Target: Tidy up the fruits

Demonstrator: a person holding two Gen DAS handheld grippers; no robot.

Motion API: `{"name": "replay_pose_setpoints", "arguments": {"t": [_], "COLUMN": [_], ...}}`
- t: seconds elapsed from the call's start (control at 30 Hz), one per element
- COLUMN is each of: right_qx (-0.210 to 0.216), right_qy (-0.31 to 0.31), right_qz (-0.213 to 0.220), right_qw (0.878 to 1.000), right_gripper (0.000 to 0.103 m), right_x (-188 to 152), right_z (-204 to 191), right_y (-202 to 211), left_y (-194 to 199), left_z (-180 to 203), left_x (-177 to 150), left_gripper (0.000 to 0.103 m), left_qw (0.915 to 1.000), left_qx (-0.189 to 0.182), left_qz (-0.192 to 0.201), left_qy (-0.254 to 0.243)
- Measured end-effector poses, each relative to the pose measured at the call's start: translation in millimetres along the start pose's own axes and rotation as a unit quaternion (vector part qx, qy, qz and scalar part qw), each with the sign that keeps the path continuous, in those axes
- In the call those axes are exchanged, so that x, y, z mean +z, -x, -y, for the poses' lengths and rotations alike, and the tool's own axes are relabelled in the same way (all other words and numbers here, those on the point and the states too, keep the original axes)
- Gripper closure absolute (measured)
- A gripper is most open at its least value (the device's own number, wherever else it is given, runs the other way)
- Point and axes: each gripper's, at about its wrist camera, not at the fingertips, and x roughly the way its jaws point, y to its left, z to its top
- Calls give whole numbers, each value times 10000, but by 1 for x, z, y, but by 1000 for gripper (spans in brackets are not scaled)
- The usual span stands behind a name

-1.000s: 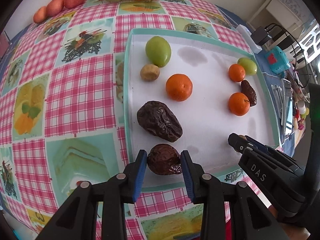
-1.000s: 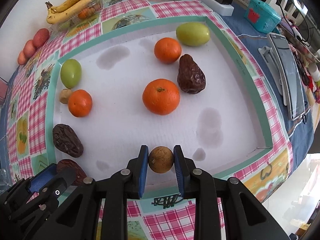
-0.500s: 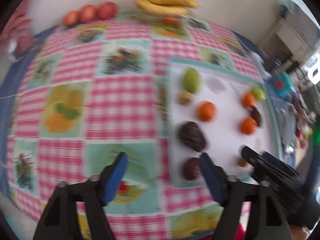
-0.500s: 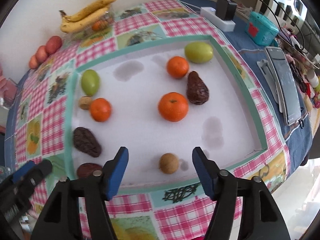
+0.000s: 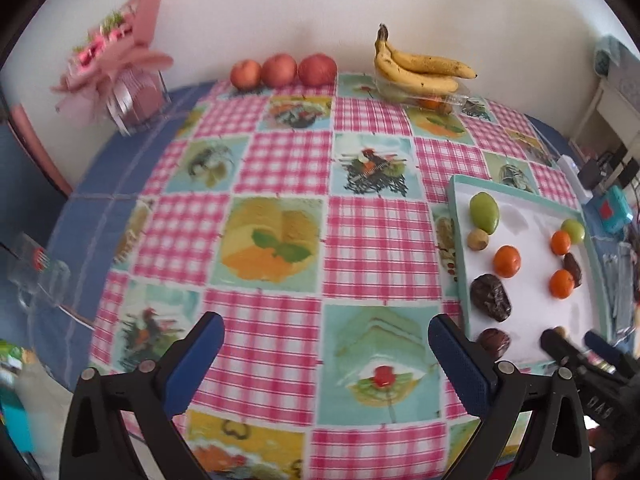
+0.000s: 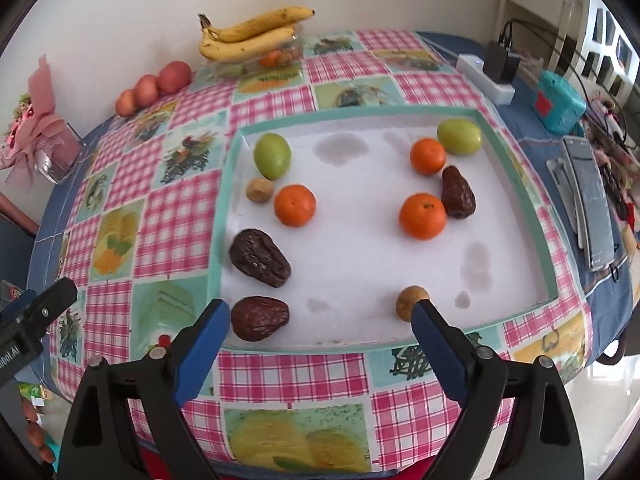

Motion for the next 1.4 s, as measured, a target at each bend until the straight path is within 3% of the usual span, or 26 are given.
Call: {"name": "replay_pose_setpoints", "arguments": {"t": [0.2, 0.47, 1.4], "right_qx": [-42, -109, -199], "right_qy": [8, 178, 226], "right_qz": [132, 301, 404], "right_qw": [9999, 9993, 9987], "right_gripper": [11, 11, 11], "right_x": [1, 1, 2], "right_z": [-2, -11, -11], "right_y": [8, 17, 19], "left_y": [17, 19, 11], "left_z": [-7, -14, -7], "left_x": [-7, -9, -10], "left_gripper": [0, 0, 0], "left_qw": [9992, 9973, 9978], "left_qx": [329, 720, 657], "left_qz": [216, 120, -19], "left_qy": [-33, 45, -78]}}
